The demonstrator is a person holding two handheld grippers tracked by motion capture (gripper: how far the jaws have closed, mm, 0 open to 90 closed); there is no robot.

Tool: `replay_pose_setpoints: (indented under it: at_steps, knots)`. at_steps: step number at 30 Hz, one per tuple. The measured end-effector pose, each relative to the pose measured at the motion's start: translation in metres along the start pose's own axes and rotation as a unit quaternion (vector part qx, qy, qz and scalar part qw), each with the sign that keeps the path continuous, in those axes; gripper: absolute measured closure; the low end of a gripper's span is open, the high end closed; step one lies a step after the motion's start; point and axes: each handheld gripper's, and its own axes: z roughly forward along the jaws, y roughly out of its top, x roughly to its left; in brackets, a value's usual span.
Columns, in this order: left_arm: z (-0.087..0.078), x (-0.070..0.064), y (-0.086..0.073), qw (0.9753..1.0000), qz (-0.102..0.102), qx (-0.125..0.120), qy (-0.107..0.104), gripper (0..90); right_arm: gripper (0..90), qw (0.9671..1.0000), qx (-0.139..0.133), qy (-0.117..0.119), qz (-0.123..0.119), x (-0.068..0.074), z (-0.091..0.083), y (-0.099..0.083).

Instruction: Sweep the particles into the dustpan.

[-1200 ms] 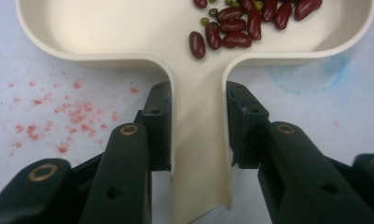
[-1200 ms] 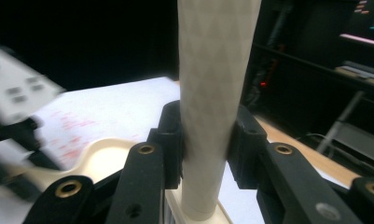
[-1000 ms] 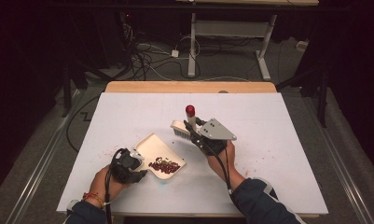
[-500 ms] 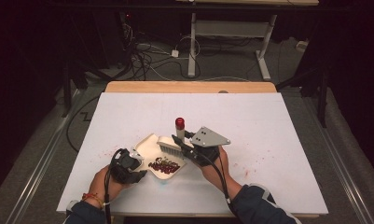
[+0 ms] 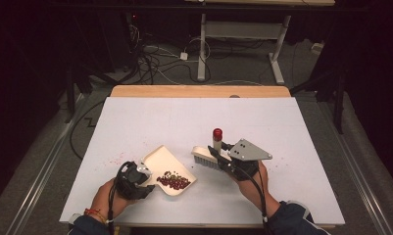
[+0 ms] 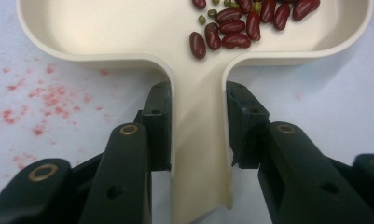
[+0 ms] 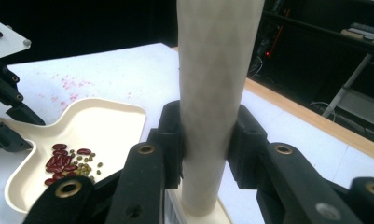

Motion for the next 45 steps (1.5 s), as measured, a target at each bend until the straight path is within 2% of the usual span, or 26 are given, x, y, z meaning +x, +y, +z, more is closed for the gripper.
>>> replay_pose_setpoints:
  at_steps: [3,5,7,9,11,12,15,19,23,27,32,35,36,38,40,45]
  knots:
    - [-0.001,-0.003,0.002,1.0,0.005,0.005,0.007,63.2,70.5,1.0,0.005,0.003,0.0,0.005,-0.002,0.001]
    - [-0.001,-0.003,0.003,1.0,0.004,0.003,0.008,63.2,70.5,0.9999,0.005,0.016,0.001,0.01,-0.001,0.001]
    - [0.0,-0.003,0.003,1.0,0.006,0.004,0.007,63.2,70.4,0.9997,0.005,0.022,-0.011,0.018,0.001,0.002]
    - [0.0,-0.002,0.003,1.0,0.005,0.004,0.004,63.2,70.4,0.999,-0.002,0.043,-0.012,0.023,0.002,0.003]
    - [0.0,-0.001,0.003,1.0,0.006,0.003,0.002,63.2,70.5,0.9978,-0.007,0.066,-0.004,0.026,0.0,0.006]
    - [0.0,0.0,0.003,1.0,0.005,0.003,0.001,63.3,70.5,0.9976,-0.01,0.069,-0.001,0.026,-0.001,0.008]
    - [0.001,0.002,0.002,1.0,0.0,-0.002,-0.005,63.3,70.5,0.9979,-0.022,0.06,-0.007,0.025,-0.007,0.012]
    - [0.002,0.005,0.001,0.9999,-0.009,-0.009,-0.01,63.2,70.4,0.9985,-0.029,0.047,0.0,0.017,-0.011,0.014]
    - [0.003,0.005,0.002,0.9996,-0.02,-0.021,-0.003,63.2,70.4,0.9992,-0.034,0.017,-0.011,0.015,-0.004,0.011]
    - [0.006,0.005,0.002,0.9989,-0.036,-0.029,-0.002,63.2,70.4,0.9991,-0.041,0.006,-0.009,0.018,0.011,0.008]
    - [0.009,0.001,0.003,0.9973,-0.056,-0.046,0.012,63.2,70.5,0.9993,-0.035,0.017,-0.003,0.031,0.028,0.01]
    - [0.009,-0.001,0.006,0.9964,-0.064,-0.052,0.018,63.2,70.5,0.9992,-0.03,0.019,-0.015,0.044,0.037,0.013]
    - [0.01,-0.001,0.007,0.9957,-0.07,-0.057,0.019,63.2,70.4,0.9993,-0.03,0.017,-0.012,0.047,0.039,0.015]
    - [0.011,0.0,0.007,0.9948,-0.079,-0.061,0.02,63.1,70.5,0.9992,-0.028,0.028,0.0,0.052,0.043,0.017]
    - [0.013,0.0,0.008,0.9944,-0.082,-0.063,0.022,63.0,70.4,0.9992,-0.028,0.029,0.003,0.058,0.046,0.018]
    - [0.015,0.0,0.008,0.9938,-0.087,-0.065,0.023,63.2,70.4,0.9981,-0.028,0.052,0.017,0.065,0.048,0.022]
